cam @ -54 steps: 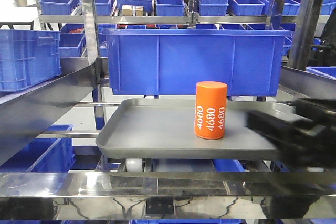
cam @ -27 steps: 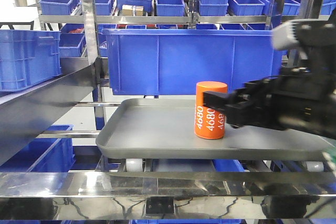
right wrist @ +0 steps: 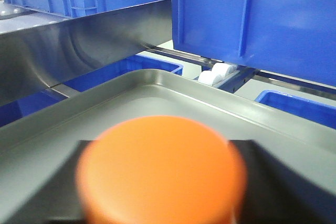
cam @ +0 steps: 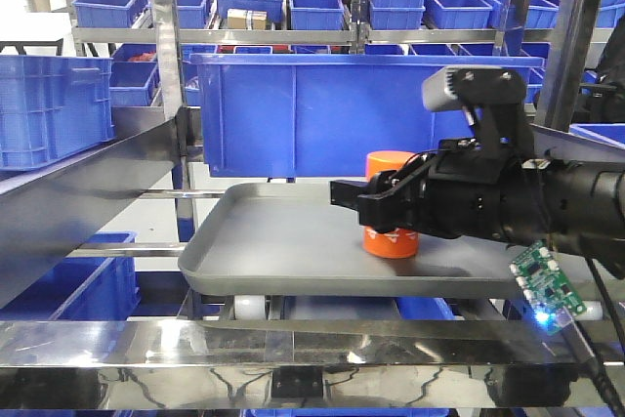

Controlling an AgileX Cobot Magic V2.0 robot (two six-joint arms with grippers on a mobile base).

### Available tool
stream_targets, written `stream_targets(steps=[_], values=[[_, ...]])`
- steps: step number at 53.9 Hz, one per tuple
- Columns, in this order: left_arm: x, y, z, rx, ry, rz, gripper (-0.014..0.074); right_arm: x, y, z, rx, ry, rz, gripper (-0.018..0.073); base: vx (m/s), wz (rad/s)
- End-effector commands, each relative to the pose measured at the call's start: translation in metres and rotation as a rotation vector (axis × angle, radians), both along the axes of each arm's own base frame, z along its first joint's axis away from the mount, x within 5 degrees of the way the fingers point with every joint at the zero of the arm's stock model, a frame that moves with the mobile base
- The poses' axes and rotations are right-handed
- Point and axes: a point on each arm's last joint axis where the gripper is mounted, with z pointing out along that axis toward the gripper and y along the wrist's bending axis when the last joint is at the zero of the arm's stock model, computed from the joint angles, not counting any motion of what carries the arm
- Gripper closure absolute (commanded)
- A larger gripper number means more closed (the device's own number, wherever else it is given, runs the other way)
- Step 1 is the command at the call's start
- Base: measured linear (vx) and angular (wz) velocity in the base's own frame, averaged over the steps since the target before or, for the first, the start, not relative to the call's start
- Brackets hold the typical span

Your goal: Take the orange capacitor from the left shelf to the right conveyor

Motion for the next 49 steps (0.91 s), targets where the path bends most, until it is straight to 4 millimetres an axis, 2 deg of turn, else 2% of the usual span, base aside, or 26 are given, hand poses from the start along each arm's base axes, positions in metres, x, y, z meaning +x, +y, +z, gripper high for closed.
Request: stream_targets(steps=[1, 4, 5, 13, 19, 23, 30, 36, 41, 44, 49], values=[[-0.002, 0.001, 0.018, -0.037, -0.111, -0.005, 0.0603, -0.01, -0.006, 0.032, 0.039, -0.123, -0.032, 0.0377, 0.0, 0.0], [-0.002, 0.001, 0.018, -0.037, -0.111, -0.005, 0.0603, -0.012, -0.007, 0.035, 0.042, -0.135, -0.034, 0.0546, 0.0, 0.0], [-0.002, 0.001, 0.018, -0.037, -0.111, -0.005, 0.0603, -0.014, -0.008, 0.037, 0.042, -0.142, -0.034, 0.0575, 0.0, 0.0], [-0.002, 0.001, 0.018, -0.037, -0.111, -0.005, 0.0603, -0.033, -0.016, 0.056, 0.006, -0.232, -0.042, 0.0568, 0.0, 0.0], [-0.002, 0.001, 0.018, -0.037, -0.111, -0.005, 0.0603, -0.057, -0.026, 0.074, -0.035, -0.304, -0.041, 0.0568, 0.0, 0.0], [-0.002, 0.001, 0.018, -0.037, -0.111, -0.005, 0.0603, -0.093, -0.04, 0.093, -0.072, -0.354, -0.053, 0.0568, 0.0, 0.0], [-0.002, 0.001, 0.018, -0.037, -0.111, -0.005, 0.0603, -0.135, -0.06, 0.103, -0.133, -0.327, -0.096, 0.0567, 0.0, 0.0], [-0.002, 0.001, 0.018, -0.037, -0.111, -0.005, 0.0603, -0.168, -0.081, 0.104, -0.137, -0.24, -0.187, 0.0567, 0.0, 0.0], [-0.002, 0.001, 0.018, -0.037, -0.111, -0.005, 0.0603, -0.198, -0.099, 0.101, -0.155, -0.239, -0.261, 0.0567, 0.0, 0.0], [-0.002, 0.001, 0.018, -0.037, -0.111, -0.005, 0.0603, -0.214, -0.107, 0.096, -0.159, -0.263, -0.29, 0.0567, 0.0, 0.0], [-0.002, 0.001, 0.018, -0.037, -0.111, -0.005, 0.0603, -0.244, -0.12, 0.075, -0.15, -0.315, -0.313, 0.0567, 0.0, 0.0]])
